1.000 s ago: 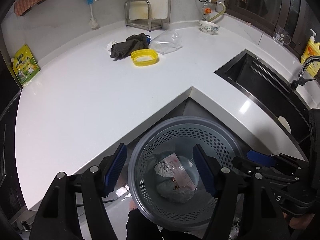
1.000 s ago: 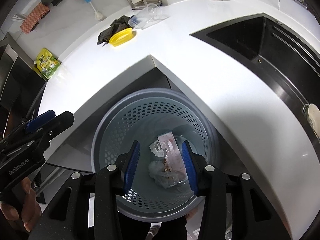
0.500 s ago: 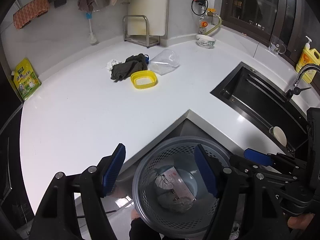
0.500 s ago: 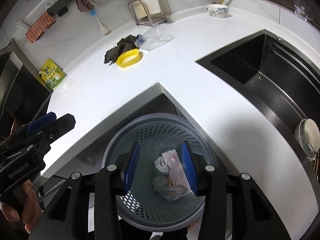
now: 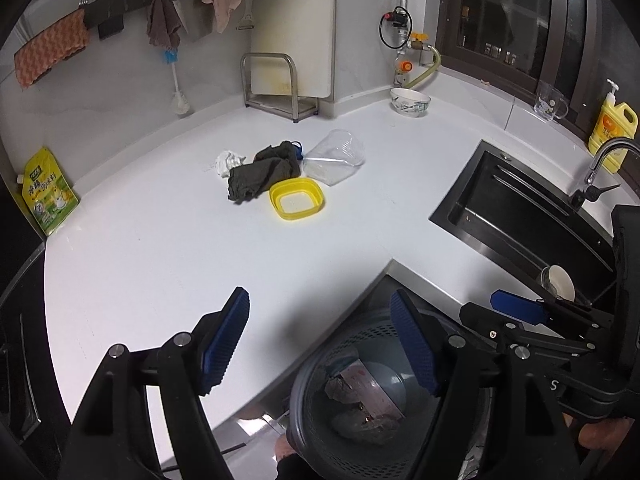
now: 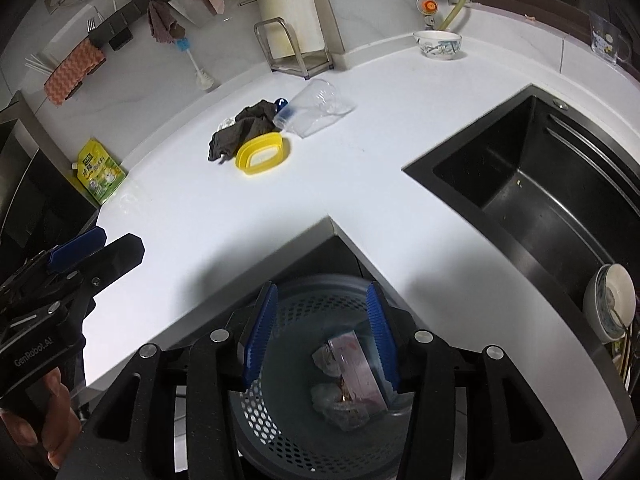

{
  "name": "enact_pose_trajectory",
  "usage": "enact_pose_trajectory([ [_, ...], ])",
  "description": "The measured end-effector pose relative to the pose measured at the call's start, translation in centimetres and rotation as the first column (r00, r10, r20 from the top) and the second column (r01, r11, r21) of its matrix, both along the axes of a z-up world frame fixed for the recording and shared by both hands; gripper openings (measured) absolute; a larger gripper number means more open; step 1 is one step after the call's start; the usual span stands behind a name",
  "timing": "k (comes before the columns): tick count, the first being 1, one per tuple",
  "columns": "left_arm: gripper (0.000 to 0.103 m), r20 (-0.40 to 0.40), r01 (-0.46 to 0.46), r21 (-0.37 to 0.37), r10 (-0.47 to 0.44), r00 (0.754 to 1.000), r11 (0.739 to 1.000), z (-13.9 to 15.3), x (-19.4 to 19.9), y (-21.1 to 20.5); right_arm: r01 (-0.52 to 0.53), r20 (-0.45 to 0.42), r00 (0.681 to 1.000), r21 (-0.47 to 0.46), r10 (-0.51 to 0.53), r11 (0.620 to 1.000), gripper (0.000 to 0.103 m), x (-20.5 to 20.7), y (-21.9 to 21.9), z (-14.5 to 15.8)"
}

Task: Collect trash
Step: 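Move both tools back over the counter toward the yellow lid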

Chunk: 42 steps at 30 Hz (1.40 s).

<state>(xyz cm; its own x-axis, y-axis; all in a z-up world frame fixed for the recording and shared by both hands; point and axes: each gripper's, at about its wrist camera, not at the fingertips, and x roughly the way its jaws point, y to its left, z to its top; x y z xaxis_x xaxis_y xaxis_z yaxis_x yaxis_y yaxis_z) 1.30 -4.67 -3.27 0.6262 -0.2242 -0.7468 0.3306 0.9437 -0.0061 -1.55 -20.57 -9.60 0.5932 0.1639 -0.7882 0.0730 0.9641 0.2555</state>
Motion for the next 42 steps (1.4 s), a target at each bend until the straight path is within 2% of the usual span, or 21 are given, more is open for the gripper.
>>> enact_pose_trajectory([
  [17,0.076,0.003,-0.009,-0.003,0.009,1.000,1.000,0.3,6.0,4.1,-0.016,0.012,1.000,-0.023,0.016,1.000,0.051,6.9,3.5,0.9],
  [42,0.076,-0.038,-0.012,-0.013,0.011,0.999,1.000,-2.0,15.1,8.8,0.027,-0.004,1.000,-0.036,-0.027,0.999,0.054,14.8,7.0,-1.1],
])
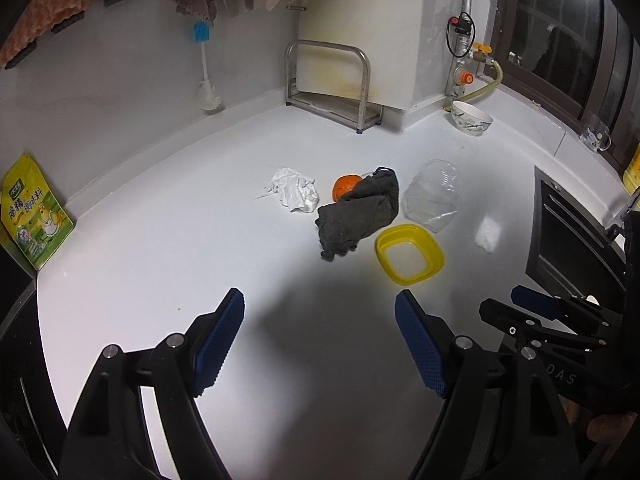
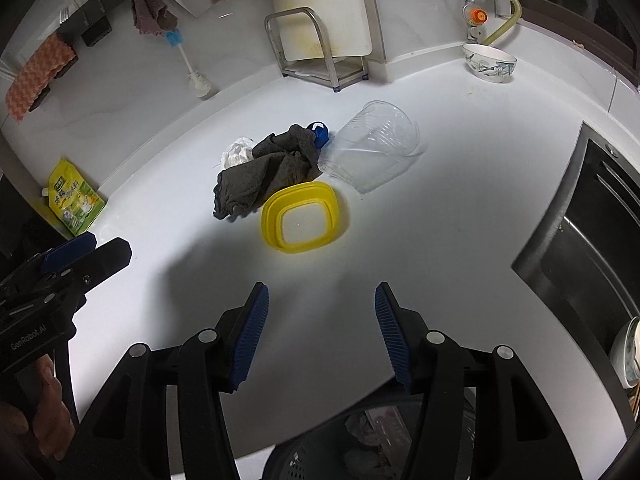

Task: Collect trash
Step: 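Move both tools back over the counter toward the yellow lid, then close the right tool on the rim of the yellow plastic lid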

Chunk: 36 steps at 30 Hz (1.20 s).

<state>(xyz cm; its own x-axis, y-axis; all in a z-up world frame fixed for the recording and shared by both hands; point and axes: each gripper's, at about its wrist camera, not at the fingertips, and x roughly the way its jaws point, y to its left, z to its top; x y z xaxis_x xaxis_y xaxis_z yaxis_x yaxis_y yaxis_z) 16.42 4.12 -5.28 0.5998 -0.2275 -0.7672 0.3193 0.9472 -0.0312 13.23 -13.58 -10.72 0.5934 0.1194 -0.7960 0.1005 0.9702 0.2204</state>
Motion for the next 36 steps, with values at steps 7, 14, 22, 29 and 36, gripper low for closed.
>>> enact_pose_trajectory([
  [7,0.076,-0.020,0.031,0.006,-0.030,0.999,1.000,-1.4,2.7,0.7,0.026,-0.006,1.000,-0.009,-0.026,1.000,0.054,2.2,1.0,-0.8],
  [14,0.076,-0.022,0.072,0.013,-0.072,0.997,0.997,-3.2,5.7,1.4,0.042,-0.005,0.999,-0.032,-0.042,0.999,0.055,4.6,2.0,-1.9],
  [22,0.078,-0.016,0.135,0.013,-0.135,0.991,0.991,-5.0,7.8,1.5,0.068,-0.023,0.997,-0.065,-0.070,0.996,0.060,5.8,2.5,-3.4],
  [29,0.080,-0.017,0.150,0.005,-0.150,0.989,0.989,-5.6,8.9,1.8,0.073,-0.008,0.997,-0.062,-0.074,0.995,0.074,6.3,2.8,-3.8],
  [36,0.083,-0.011,0.154,-0.003,-0.154,0.988,0.988,-5.6,9.3,2.3,0.053,-0.014,0.998,-0.081,-0.054,0.995,0.076,7.7,3.2,-4.3],
])
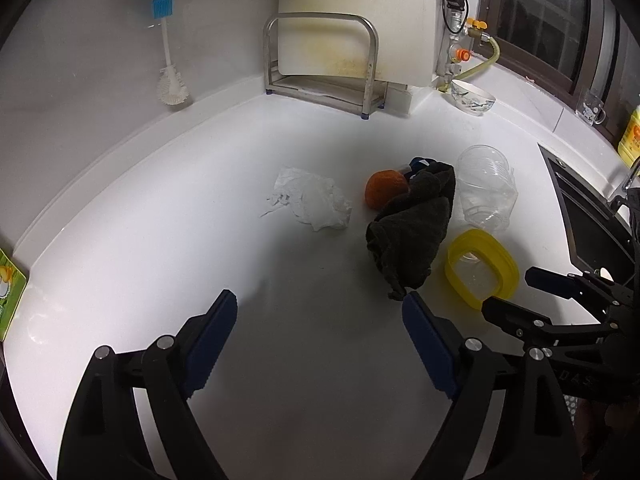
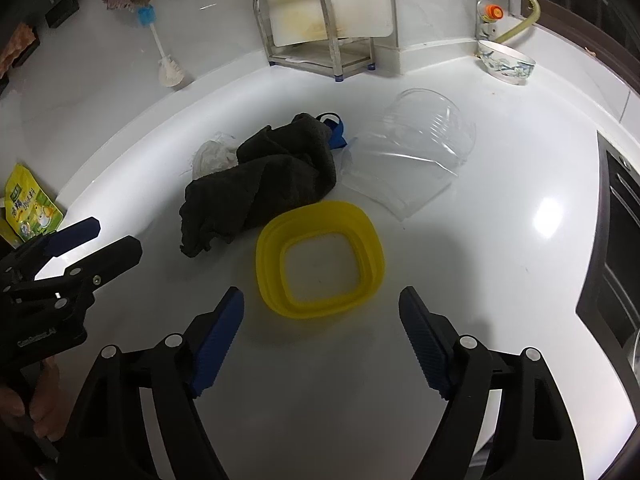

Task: Collect trash
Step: 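Close the right tool on the rim of the yellow plastic lid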

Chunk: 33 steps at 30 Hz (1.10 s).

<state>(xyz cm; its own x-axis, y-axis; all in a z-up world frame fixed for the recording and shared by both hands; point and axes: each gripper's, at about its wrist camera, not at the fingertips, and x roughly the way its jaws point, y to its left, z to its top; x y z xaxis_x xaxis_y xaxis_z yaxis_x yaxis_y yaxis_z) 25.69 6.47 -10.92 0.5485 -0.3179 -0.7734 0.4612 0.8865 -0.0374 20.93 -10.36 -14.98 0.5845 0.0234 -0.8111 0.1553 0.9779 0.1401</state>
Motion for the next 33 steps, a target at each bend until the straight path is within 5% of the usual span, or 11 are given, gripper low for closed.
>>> enact_pose_trajectory([
  [18,0.095,0.002,-0.043,-0.007,0.043,0.999,0.999,-0.1,0.4,0.9,-0.030,-0.014,0.999,-0.062,0.029,0.998,0.077,2.5,0.6,-0.9],
  [33,0.095,-0.004,-0.051,-0.013,0.051,0.999,0.999,-0.1,0.8,1.0,-0.040,0.000,0.999,-0.075,0.040,0.996,0.077,3.8,0.4,-1.2],
])
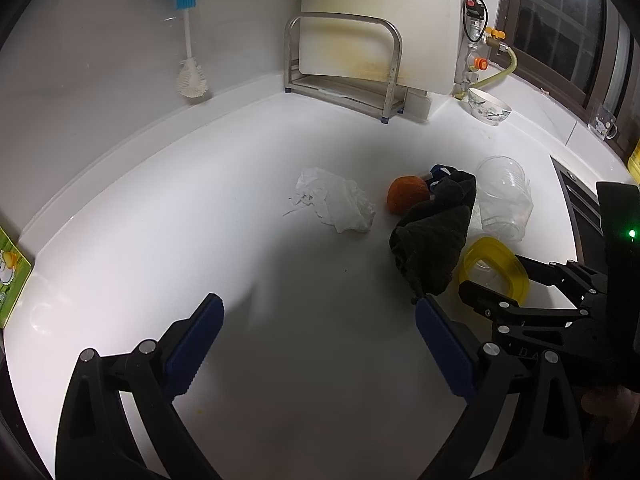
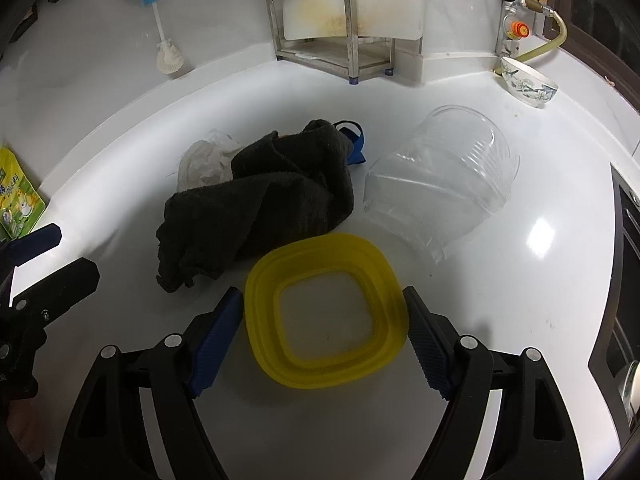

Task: Collect trash
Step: 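Close the right tool on the rim of the yellow plastic lid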

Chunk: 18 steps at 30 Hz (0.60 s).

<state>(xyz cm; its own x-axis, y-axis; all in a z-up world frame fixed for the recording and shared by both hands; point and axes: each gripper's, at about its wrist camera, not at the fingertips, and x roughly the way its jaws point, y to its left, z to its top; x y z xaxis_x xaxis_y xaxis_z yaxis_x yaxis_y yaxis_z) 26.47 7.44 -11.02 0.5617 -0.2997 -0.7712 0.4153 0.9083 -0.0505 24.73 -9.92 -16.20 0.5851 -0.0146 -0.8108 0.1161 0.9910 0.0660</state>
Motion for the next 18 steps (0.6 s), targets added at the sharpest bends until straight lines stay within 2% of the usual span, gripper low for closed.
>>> enact_pose_trajectory([
  [5,0.095,0.003,0.007,-0.006,-0.007,1.000,1.000,0.1,-0.2,-0.3,-0.019,0.022,1.000,0.005,0.019,1.000,0.076,-0.2,0.1,0.1],
  [8,0.095,0.002,0.010,-0.013,-0.009,1.000,1.000,0.2,-0.2,-0.6,-0.015,0.042,0.999,0.028,0.013,1.000,0.072,-0.6,-0.3,0.3],
  [18,0.095,0.001,0.051,-0.044,-0.051,0.999,0.998,0.4,-0.3,-3.4,0.060,0.064,0.996,0.050,-0.063,0.997,0.071,-3.0,-2.3,0.9],
])
